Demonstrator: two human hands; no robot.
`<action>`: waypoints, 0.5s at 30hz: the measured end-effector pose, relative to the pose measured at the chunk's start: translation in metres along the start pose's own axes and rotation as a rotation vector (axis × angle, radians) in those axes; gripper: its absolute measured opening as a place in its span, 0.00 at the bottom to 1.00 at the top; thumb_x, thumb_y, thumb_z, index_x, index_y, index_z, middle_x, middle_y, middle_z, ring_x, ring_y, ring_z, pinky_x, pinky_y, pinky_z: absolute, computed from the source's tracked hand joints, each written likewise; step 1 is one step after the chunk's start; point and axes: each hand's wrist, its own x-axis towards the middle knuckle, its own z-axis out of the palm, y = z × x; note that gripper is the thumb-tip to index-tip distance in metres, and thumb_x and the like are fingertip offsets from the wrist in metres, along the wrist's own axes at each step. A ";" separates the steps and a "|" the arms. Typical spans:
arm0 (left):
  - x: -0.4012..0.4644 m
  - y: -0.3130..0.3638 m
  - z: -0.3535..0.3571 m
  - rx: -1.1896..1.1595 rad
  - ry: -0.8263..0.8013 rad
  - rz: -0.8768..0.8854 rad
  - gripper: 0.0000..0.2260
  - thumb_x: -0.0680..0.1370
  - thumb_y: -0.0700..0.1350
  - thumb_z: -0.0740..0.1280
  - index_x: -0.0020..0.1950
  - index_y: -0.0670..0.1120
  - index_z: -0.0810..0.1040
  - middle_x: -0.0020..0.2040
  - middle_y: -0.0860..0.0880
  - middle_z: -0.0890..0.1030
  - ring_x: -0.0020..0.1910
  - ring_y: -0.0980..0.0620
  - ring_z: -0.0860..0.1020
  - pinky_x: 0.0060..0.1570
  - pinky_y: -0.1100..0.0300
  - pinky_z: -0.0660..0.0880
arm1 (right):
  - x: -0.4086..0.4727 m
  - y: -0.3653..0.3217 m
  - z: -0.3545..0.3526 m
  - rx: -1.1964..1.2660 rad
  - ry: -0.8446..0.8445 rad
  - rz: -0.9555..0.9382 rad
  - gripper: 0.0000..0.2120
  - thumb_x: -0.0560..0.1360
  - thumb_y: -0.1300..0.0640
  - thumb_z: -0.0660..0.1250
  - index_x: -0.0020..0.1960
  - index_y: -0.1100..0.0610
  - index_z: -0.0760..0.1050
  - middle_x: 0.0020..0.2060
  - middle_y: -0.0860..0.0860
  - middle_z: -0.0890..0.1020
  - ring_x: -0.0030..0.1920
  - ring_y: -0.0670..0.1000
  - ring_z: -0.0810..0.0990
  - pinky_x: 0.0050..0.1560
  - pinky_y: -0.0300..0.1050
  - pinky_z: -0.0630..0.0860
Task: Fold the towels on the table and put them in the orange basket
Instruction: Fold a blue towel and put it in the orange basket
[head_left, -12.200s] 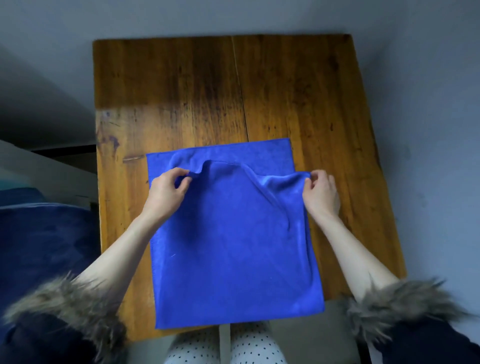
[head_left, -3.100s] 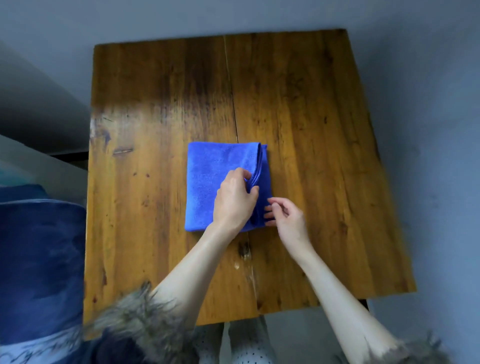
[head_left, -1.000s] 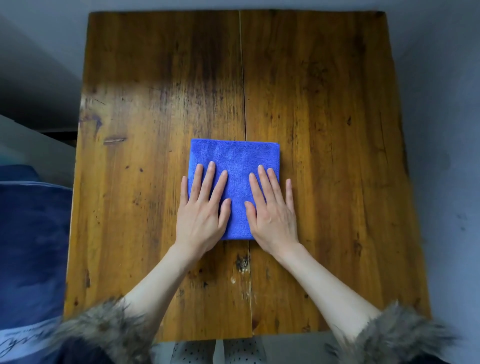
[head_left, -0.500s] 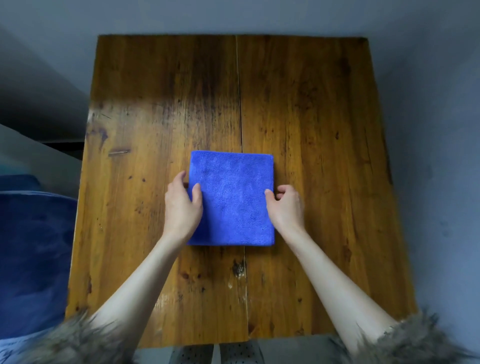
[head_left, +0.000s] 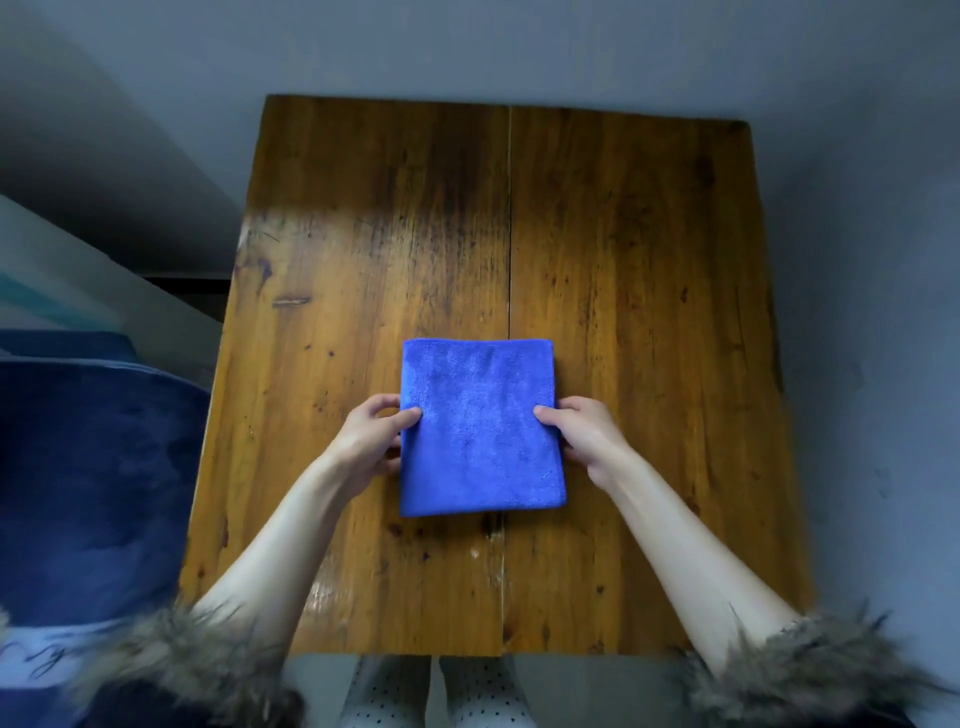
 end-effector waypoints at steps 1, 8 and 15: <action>-0.008 -0.004 -0.006 -0.022 -0.014 -0.015 0.03 0.78 0.42 0.65 0.50 0.48 0.73 0.41 0.49 0.78 0.31 0.55 0.74 0.26 0.63 0.70 | -0.007 0.001 0.001 -0.012 -0.016 -0.004 0.07 0.77 0.59 0.64 0.54 0.59 0.73 0.49 0.52 0.79 0.42 0.45 0.78 0.37 0.39 0.72; -0.059 -0.025 -0.048 -0.116 -0.052 -0.007 0.03 0.78 0.42 0.65 0.48 0.50 0.73 0.43 0.50 0.78 0.36 0.53 0.76 0.37 0.59 0.71 | -0.050 -0.002 0.019 -0.062 -0.189 -0.028 0.12 0.75 0.61 0.64 0.58 0.57 0.72 0.51 0.52 0.80 0.47 0.48 0.78 0.42 0.44 0.72; -0.120 -0.049 -0.131 -0.236 0.008 0.029 0.02 0.78 0.44 0.64 0.50 0.50 0.74 0.43 0.49 0.75 0.40 0.52 0.76 0.40 0.57 0.72 | -0.111 -0.034 0.083 -0.111 -0.378 -0.118 0.13 0.75 0.61 0.67 0.59 0.58 0.72 0.48 0.52 0.80 0.45 0.49 0.77 0.42 0.44 0.73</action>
